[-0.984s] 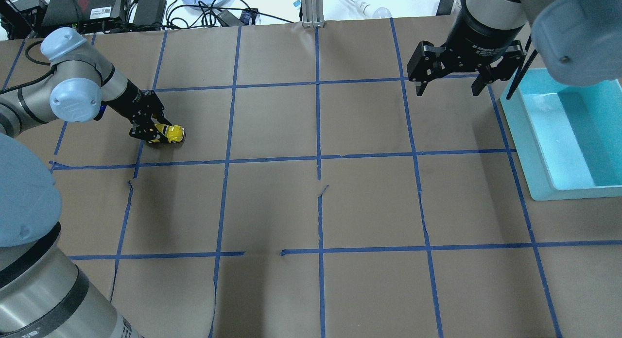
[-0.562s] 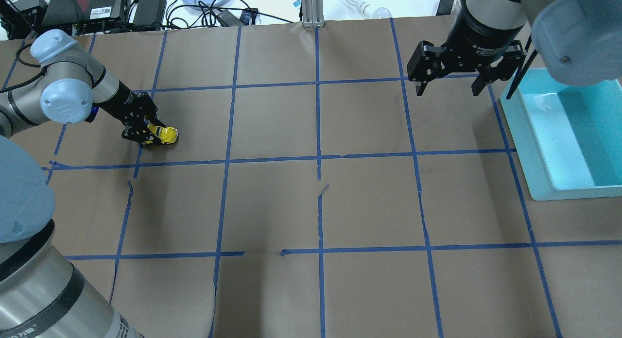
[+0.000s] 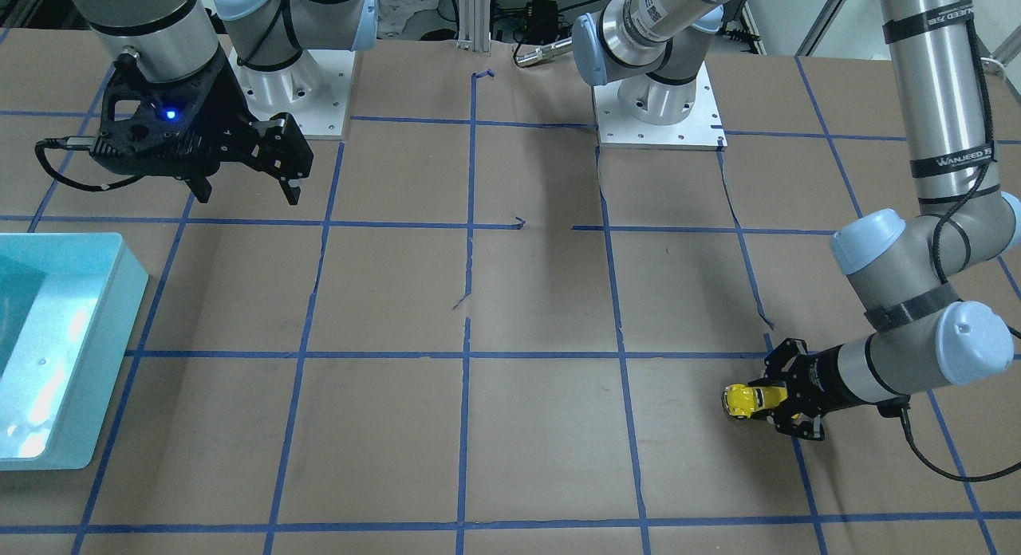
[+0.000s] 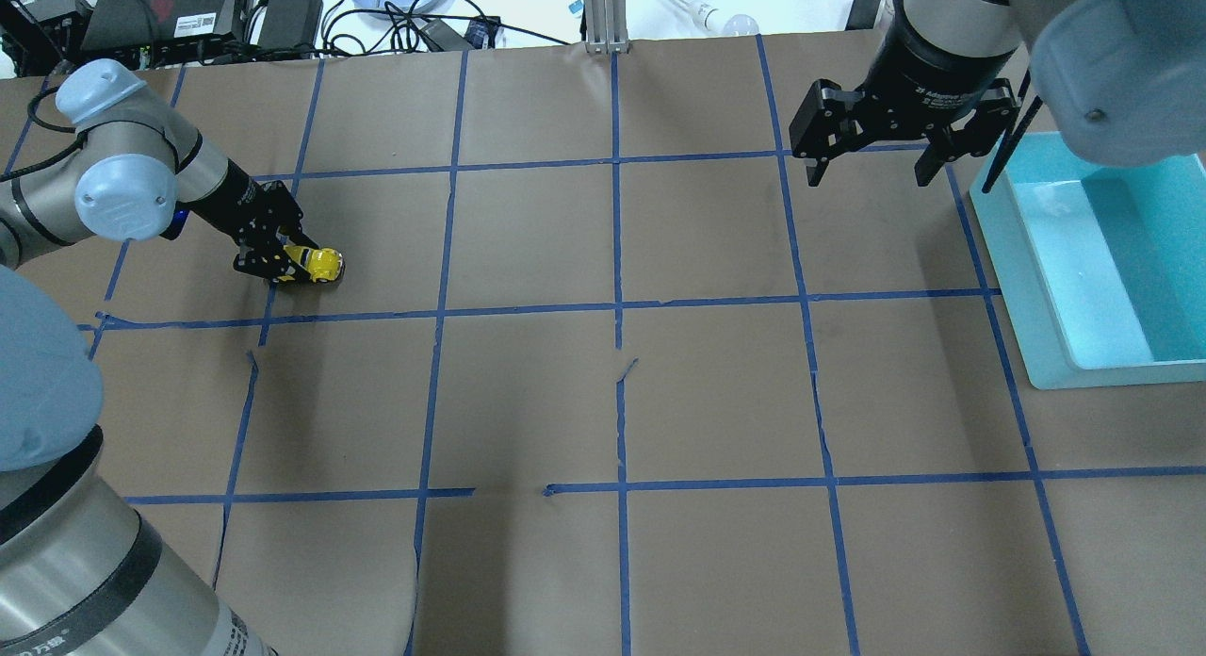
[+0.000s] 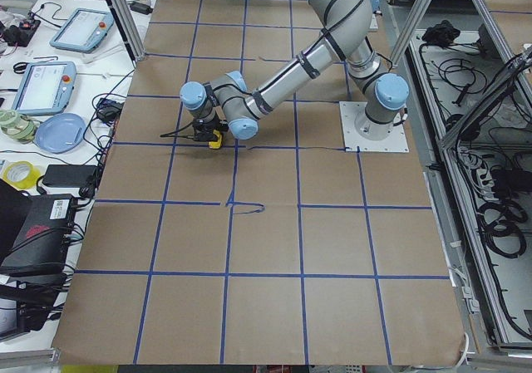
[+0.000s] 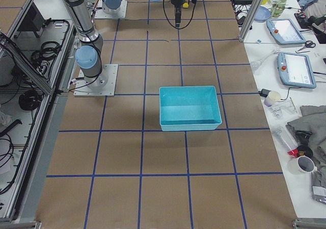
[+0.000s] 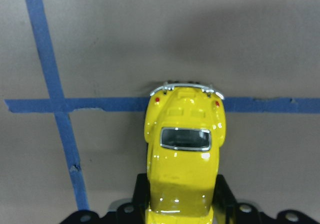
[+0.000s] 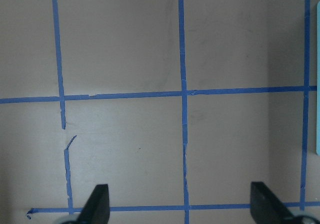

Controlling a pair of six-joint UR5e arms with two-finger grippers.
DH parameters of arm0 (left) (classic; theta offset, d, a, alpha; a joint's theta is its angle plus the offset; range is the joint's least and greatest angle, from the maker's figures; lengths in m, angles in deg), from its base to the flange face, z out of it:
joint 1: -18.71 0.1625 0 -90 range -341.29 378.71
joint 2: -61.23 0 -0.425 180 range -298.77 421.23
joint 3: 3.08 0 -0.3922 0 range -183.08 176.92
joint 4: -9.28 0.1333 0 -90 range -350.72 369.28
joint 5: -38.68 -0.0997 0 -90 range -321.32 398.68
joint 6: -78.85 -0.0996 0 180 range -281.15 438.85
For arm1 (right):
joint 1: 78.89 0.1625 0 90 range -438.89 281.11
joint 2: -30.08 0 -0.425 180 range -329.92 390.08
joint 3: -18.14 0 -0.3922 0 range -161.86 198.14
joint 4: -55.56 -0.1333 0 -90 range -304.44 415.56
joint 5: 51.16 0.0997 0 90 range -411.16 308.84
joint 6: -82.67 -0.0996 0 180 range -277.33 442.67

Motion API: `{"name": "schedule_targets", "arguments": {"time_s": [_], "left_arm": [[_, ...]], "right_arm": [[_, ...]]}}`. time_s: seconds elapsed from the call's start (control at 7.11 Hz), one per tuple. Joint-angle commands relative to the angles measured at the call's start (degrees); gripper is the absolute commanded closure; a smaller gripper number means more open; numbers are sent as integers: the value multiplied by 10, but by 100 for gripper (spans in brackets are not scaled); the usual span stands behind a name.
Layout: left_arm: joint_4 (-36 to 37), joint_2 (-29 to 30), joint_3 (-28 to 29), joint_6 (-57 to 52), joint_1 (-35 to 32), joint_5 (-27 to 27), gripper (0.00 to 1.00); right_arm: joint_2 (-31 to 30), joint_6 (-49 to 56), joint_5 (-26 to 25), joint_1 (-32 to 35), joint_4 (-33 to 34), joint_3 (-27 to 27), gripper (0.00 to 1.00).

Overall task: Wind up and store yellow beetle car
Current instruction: 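Release the car and raise the left gripper away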

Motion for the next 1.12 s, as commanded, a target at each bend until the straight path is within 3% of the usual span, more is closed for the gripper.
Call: {"name": "schedule_targets", "arguments": {"time_s": [0.0, 0.14, 0.28, 0.7, 0.84, 0.98], "left_arm": [[0, -2, 0, 2, 0, 0, 35], [1, -1, 0, 6, -2, -11, 20], [5, -6, 3, 10, -9, -74, 3], [-7, -63, 10, 1, -67, -93, 2], [-11, -91, 10, -52, -73, -93, 2], [-10, -126, 11, -192, -89, -93, 0]], "right_arm": [[0, 0, 1, 0, 0, 0, 0], [0, 0, 0, 0, 0, 0, 0], [0, 0, 1, 0, 0, 0, 0], [0, 0, 1, 0, 0, 0, 0], [0, 0, 0, 0, 0, 0, 0], [0, 0, 0, 0, 0, 0, 0]]}}
